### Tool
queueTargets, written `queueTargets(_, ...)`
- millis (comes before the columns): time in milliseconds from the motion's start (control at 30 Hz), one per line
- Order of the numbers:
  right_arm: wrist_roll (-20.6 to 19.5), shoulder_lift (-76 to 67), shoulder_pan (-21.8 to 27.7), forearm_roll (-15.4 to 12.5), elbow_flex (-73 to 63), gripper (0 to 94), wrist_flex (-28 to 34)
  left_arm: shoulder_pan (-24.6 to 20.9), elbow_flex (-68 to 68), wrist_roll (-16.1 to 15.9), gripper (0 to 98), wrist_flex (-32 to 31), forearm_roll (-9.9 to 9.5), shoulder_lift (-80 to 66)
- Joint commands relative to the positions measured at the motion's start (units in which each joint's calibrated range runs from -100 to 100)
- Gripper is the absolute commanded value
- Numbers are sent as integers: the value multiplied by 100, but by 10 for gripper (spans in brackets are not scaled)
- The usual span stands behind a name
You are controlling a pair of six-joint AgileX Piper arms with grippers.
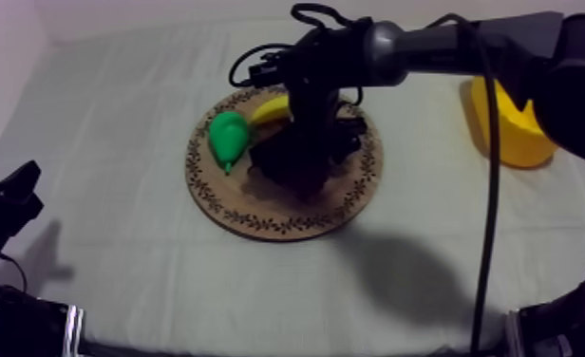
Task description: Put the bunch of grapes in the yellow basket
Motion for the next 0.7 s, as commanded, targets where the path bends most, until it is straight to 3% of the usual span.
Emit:
queueTargets(0,3,71,9,-11,-132,603,112,-1,-1,0,1,0,0,0)
queueTargets(167,-35,184,44,-39,-270,293,248,-1,-1,0,1,0,0,0)
queueTargets(267,-60,150,54,-49,-258,177,274,-1,-1,0,1,0,0,0)
queueTargets(667,-4,-1320,99,151,225,116,652,-1,-1,0,1,0,0,0)
